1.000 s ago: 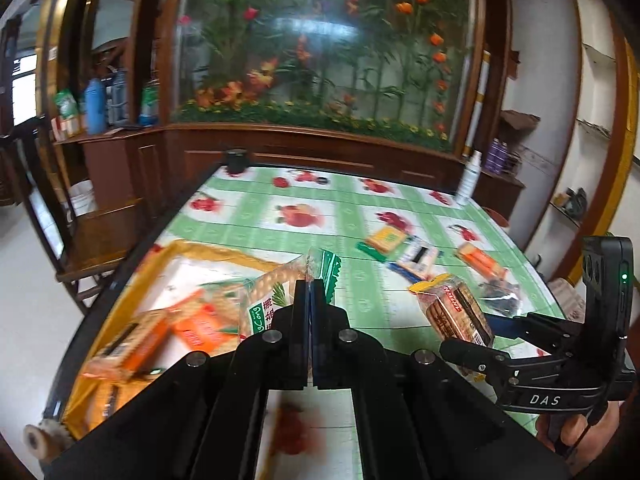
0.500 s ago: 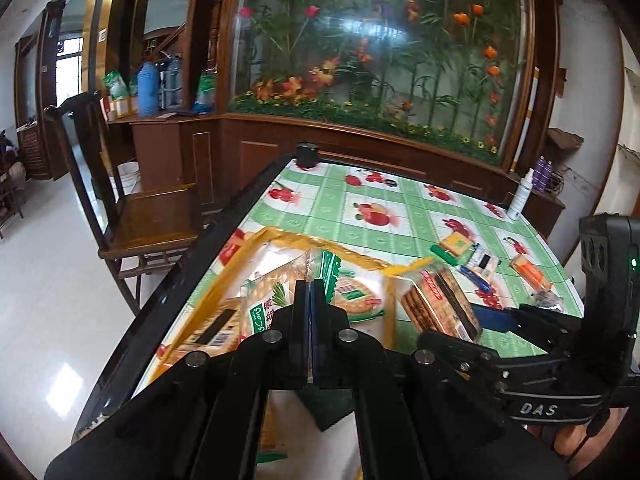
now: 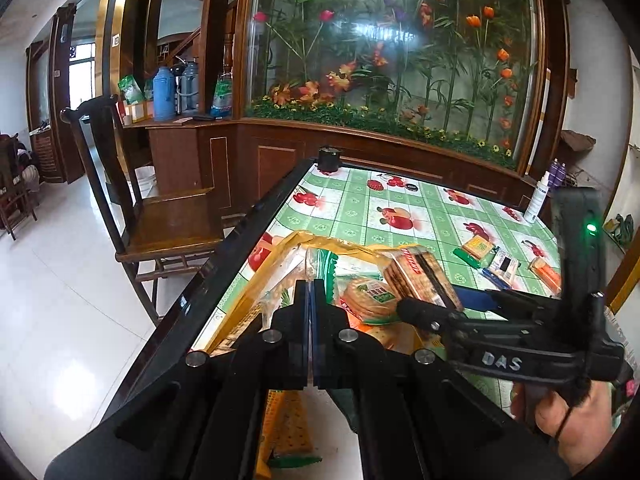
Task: Organize snacks
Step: 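Carry both held cracker packs over the white tray, then open both grippers to release the packs into the tray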
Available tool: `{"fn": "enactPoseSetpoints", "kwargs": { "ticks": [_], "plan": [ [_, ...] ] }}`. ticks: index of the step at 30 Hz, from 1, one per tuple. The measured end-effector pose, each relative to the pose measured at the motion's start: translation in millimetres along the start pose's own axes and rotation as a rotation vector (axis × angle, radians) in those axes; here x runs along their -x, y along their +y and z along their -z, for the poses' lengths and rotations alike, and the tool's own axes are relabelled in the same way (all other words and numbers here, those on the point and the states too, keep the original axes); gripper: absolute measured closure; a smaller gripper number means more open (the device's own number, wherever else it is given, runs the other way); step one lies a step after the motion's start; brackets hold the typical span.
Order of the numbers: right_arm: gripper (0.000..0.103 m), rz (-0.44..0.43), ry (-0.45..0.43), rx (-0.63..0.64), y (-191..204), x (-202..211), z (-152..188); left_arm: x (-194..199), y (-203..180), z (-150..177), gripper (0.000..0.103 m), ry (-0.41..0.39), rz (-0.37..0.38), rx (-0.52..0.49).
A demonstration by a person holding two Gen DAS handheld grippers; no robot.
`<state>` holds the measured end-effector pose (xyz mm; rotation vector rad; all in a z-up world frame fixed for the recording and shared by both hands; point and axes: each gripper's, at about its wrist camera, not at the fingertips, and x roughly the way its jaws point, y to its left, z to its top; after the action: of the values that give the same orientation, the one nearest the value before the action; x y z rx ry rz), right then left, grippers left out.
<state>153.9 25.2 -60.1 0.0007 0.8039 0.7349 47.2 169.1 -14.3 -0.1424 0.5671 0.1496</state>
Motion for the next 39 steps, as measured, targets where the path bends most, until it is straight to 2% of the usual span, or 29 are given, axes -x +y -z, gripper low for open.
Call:
{"fn": "enactPoseSetpoints", "kwargs": {
  "ticks": [11,20,25,28,31,36,39],
  "plan": [
    [0.033,-0.005,0.023,-0.018,-3.3,-20.7,-2.6,1.3,-21.9,24.2,0.103,0.055,0.084,-0.042],
    [0.033,-0.006,0.059,-0.031,-11.8,-41.0,-2.0,0.2,-31.3,44.5,0.103,0.108,0.089,-0.054],
    [0.033,0.005,0.068,-0.038,-13.1,-49.2,-2.7,3.2,-30.8,50.4,0.103,0.132,0.101,-0.025],
    [0.033,0.009,0.075,-0.037,-12.9,-53.5,-3.8,6.8,-32.9,55.1,0.103,0.126,0.075,-0.026],
    [0.033,0.017,0.074,-0.031,-11.6,-53.9,-2.4,8.7,-34.4,56.7,0.097,0.130,0.075,-0.018],
    [0.033,0.017,0.070,-0.031,-9.1,-50.9,0.3,9.9,-29.2,55.2,0.095,0.139,0.071,0.027],
    [0.033,0.007,0.070,-0.014,-5.4,-50.1,1.0,9.0,-26.8,54.7,0.078,0.147,0.048,0.034]
  ]
}}
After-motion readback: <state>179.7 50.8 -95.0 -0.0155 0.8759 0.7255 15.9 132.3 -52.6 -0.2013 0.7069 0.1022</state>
